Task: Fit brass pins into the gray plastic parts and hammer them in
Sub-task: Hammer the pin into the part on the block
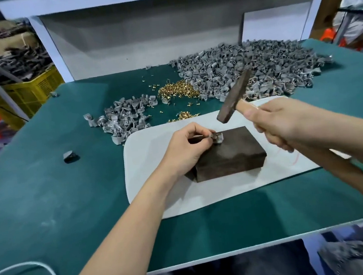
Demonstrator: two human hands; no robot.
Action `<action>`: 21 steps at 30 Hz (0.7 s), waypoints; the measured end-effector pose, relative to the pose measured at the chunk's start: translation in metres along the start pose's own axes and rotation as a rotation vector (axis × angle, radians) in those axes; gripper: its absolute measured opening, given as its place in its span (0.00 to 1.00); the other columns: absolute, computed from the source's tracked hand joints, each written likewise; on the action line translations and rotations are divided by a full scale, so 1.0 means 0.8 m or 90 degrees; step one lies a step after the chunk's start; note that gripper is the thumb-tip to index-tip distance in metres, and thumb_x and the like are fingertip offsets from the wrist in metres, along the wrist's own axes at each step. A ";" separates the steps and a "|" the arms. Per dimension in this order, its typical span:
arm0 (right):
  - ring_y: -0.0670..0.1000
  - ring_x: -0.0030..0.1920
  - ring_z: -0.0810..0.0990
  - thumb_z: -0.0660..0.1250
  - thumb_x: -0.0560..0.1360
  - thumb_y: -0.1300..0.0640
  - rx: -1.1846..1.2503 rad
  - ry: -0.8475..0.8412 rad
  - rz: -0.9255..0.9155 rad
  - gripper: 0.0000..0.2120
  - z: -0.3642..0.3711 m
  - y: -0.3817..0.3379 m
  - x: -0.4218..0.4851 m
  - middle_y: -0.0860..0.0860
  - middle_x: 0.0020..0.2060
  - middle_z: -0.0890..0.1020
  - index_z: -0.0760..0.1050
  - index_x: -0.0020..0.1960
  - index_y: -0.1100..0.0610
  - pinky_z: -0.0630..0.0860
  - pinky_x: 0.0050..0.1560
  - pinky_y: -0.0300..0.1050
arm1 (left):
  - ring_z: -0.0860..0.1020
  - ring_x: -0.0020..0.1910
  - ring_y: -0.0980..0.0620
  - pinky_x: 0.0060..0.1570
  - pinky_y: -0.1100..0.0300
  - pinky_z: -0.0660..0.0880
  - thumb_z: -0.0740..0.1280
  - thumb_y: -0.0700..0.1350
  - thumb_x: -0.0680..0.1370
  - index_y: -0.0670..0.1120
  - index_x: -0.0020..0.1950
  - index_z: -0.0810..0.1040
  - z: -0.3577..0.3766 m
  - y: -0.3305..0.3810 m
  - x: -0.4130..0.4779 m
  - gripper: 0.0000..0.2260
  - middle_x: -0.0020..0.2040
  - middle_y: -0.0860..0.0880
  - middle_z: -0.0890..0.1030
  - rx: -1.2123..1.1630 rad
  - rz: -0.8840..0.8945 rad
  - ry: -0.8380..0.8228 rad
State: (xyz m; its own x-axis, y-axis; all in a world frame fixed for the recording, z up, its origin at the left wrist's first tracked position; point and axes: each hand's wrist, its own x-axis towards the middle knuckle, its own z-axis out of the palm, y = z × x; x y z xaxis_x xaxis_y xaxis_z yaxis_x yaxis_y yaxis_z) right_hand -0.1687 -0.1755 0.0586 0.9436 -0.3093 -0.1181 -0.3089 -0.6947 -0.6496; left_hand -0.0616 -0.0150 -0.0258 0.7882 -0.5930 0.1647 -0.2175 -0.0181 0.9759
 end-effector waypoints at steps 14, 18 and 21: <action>0.51 0.20 0.72 0.55 0.79 0.52 -0.311 0.042 -0.039 0.09 0.024 -0.035 -0.017 0.54 0.34 0.72 0.63 0.45 0.57 0.66 0.17 0.40 | 0.78 0.36 0.68 0.39 0.74 0.72 0.67 0.30 0.74 0.44 0.38 0.75 0.000 0.004 -0.003 0.11 0.43 0.55 0.80 -0.019 0.002 -0.001; 0.49 0.27 0.67 0.53 0.81 0.52 -0.273 0.041 -0.048 0.12 0.023 -0.039 -0.016 0.51 0.33 0.68 0.58 0.41 0.56 0.64 0.19 0.35 | 0.78 0.35 0.68 0.39 0.74 0.72 0.67 0.31 0.75 0.44 0.38 0.75 0.000 0.004 -0.003 0.10 0.44 0.54 0.81 -0.014 -0.007 -0.001; 0.47 0.26 0.65 0.53 0.81 0.53 -0.231 0.076 -0.072 0.09 0.019 -0.043 -0.019 0.50 0.31 0.68 0.59 0.46 0.58 0.67 0.22 0.30 | 0.79 0.37 0.66 0.39 0.73 0.73 0.67 0.31 0.75 0.44 0.38 0.74 0.000 0.004 -0.003 0.10 0.46 0.52 0.81 -0.008 -0.008 -0.008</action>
State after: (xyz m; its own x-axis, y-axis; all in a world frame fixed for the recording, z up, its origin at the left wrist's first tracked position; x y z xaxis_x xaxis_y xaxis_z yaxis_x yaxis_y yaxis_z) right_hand -0.1703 -0.1372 0.0713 0.9603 -0.2760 0.0410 -0.2458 -0.9063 -0.3439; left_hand -0.0643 -0.0138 -0.0231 0.7840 -0.6022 0.1506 -0.2003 -0.0158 0.9796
